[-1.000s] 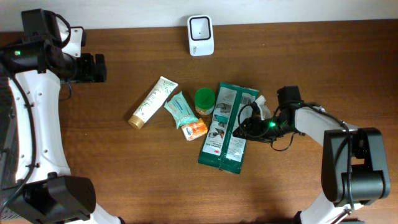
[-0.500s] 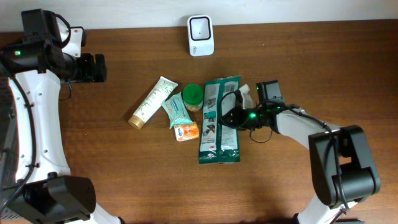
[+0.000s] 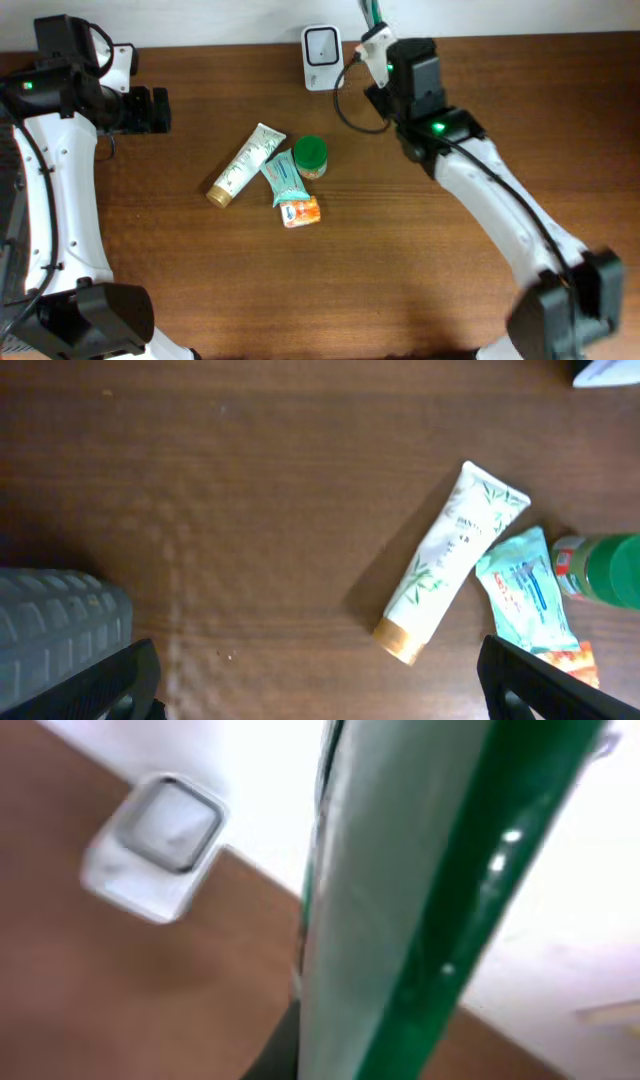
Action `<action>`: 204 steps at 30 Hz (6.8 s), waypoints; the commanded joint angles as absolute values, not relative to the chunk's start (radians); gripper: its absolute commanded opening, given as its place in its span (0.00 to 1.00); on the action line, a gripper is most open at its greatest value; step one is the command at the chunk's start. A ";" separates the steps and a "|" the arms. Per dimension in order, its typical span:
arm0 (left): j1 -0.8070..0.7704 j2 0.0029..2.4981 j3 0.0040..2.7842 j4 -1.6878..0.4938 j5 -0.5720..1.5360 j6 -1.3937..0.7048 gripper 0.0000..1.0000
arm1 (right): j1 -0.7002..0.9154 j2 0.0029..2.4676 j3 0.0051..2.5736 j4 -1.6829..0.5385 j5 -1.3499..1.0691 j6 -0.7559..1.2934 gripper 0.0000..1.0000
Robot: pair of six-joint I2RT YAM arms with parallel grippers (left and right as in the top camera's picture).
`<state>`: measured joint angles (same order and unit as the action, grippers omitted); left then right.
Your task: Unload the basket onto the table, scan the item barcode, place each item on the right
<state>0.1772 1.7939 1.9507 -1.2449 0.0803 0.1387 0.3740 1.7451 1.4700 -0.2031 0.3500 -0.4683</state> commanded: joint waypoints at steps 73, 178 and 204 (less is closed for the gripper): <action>0.180 1.773 1.964 -1.248 0.081 0.152 0.99 | 0.583 1.922 1.236 -0.516 -0.293 0.429 0.49; 0.180 1.773 1.964 -1.248 0.081 0.152 0.99 | 0.324 1.892 1.607 -1.060 -0.321 0.118 0.04; 0.180 1.773 1.964 -1.248 0.081 0.152 0.99 | 0.194 1.920 1.089 -0.496 -0.302 0.424 0.04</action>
<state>0.1772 1.7901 1.9545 -1.2469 0.0776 0.1387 0.1921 1.8977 1.1206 -0.4969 -0.3412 0.4194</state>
